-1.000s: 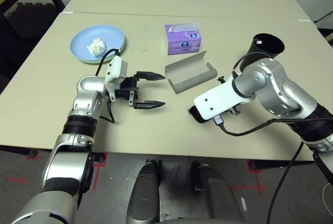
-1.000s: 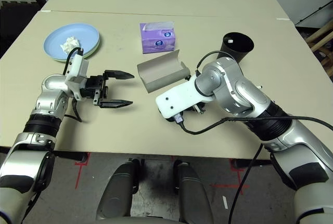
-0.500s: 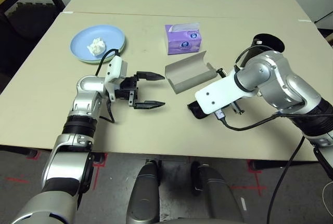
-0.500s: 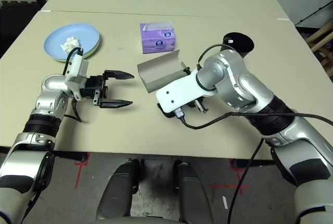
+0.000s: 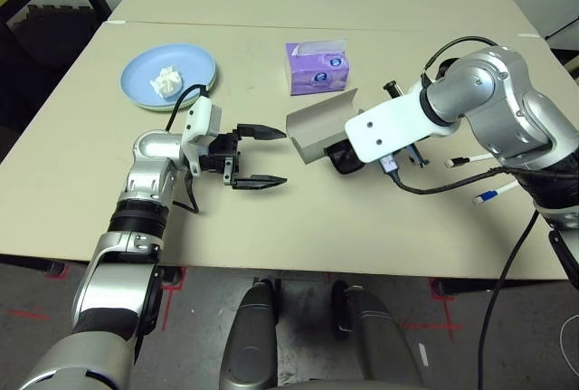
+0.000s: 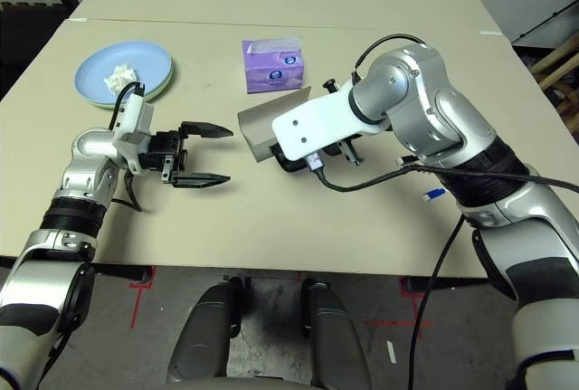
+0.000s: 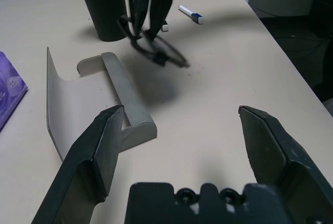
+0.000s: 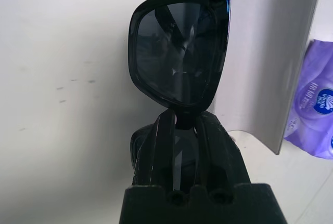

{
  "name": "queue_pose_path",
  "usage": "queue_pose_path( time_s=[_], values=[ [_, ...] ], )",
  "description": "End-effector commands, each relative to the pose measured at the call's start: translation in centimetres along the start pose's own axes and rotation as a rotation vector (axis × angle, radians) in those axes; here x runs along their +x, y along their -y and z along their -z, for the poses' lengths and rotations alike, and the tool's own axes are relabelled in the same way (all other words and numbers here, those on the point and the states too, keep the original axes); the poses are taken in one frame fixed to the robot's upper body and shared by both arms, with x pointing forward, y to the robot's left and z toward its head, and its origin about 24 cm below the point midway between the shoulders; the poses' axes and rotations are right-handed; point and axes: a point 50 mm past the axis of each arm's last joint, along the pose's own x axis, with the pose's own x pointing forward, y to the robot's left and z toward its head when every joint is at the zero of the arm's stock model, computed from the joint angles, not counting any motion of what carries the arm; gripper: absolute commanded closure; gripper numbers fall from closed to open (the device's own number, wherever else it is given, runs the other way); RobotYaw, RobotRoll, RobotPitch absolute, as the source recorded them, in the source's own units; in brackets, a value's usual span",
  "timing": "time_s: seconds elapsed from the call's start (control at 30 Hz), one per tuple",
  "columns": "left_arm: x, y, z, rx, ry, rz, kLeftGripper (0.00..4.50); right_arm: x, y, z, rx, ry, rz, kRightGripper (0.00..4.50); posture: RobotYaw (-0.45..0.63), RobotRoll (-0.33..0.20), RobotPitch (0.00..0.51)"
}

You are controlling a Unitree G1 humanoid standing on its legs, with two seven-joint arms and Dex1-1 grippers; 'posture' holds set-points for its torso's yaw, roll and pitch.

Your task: Organize and tidy the items on the table.

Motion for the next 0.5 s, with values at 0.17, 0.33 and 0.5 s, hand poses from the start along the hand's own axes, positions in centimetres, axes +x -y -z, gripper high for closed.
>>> queue_pose_path(
  time_s=[0.17, 0.33, 0.5],
  values=[
    [-0.4, 0.1, 0.0, 0.003, -0.026, -0.017, 0.00, 1.2, 1.0, -0.1, -0.035, -0.014, 0.077, 3.98, 0.17, 0.000, 0.197],
    [-0.6, 0.0, -0.2, -0.012, -0.020, -0.062, 0.00, 1.9, 2.0, -0.4, -0.048, -0.010, 0.124, 3.98, 0.18, 0.000, 0.199],
    [-0.7, 0.0, -0.3, -0.043, -0.002, -0.120, 0.00, 2.4, 2.7, -0.6, -0.062, -0.011, 0.143, 3.98, 0.18, 0.000, 0.201]
  ],
)
